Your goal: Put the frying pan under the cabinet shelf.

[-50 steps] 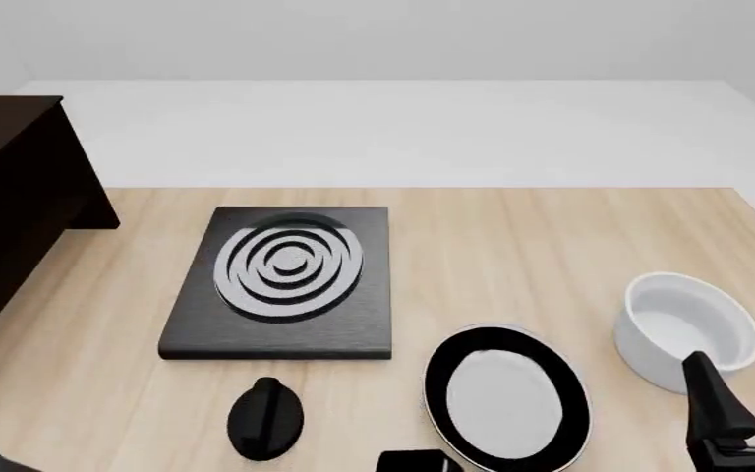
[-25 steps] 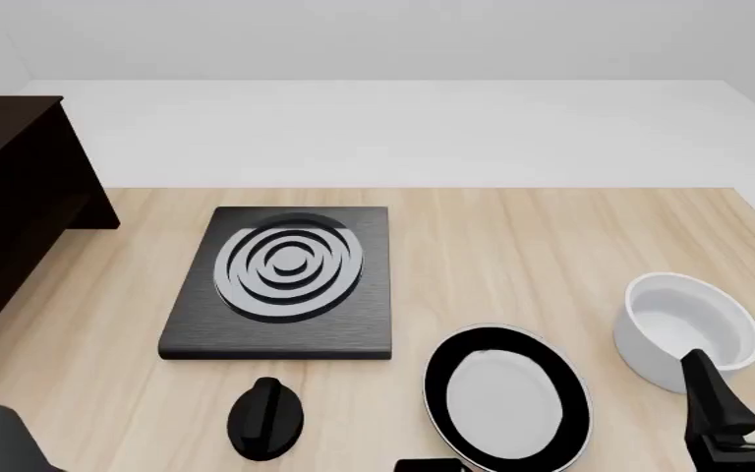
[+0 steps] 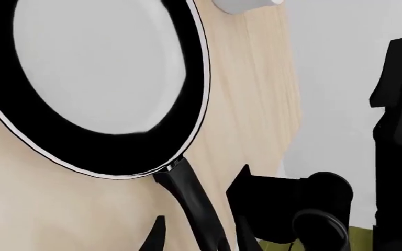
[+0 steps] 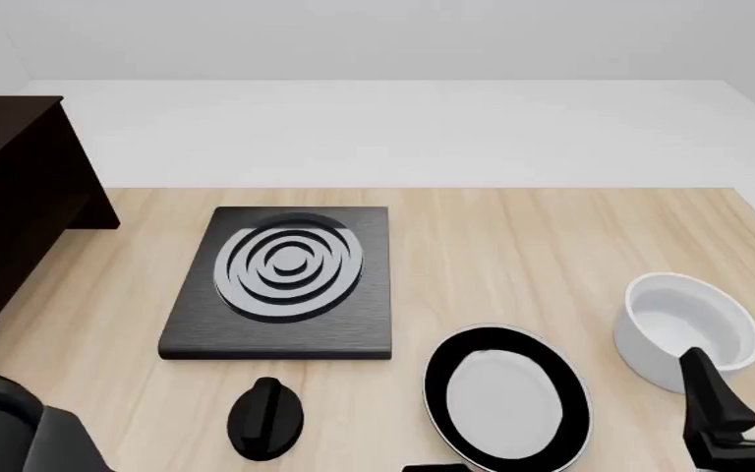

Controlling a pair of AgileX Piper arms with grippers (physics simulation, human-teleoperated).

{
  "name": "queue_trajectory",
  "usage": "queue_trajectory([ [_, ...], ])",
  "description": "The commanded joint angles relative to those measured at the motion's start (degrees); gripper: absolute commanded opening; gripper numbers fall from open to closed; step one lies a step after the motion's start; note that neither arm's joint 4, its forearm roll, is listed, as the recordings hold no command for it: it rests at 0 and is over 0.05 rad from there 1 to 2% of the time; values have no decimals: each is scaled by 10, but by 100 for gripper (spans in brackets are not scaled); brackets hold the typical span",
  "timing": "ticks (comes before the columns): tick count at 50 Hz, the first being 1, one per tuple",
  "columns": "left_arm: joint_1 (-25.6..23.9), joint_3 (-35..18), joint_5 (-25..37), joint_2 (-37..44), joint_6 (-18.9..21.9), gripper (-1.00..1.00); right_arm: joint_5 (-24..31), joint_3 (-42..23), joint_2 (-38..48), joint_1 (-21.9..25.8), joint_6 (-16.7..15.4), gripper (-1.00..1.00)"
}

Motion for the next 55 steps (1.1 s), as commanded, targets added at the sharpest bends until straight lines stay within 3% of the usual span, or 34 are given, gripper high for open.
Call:
queue_trajectory([
  [1,-1,-11,-12,28,-3,100,-7,0,10,0,3,100],
  [26,0,-40,-18,56,5,100,-17,0,22,0,5,100],
  [35,43,-56,-14,82,-1,100,-9,0,13,-1,7,100],
  [36,43,-54,-19,83,-6,-100,-7,0,10,-1,8,100],
  [46,64,-35,-42,80,-33,-100,-13,0,15,-1,6,100],
  [55,70,-10,-35,15,-49,-100,-10,0,10,-1,0,100],
])
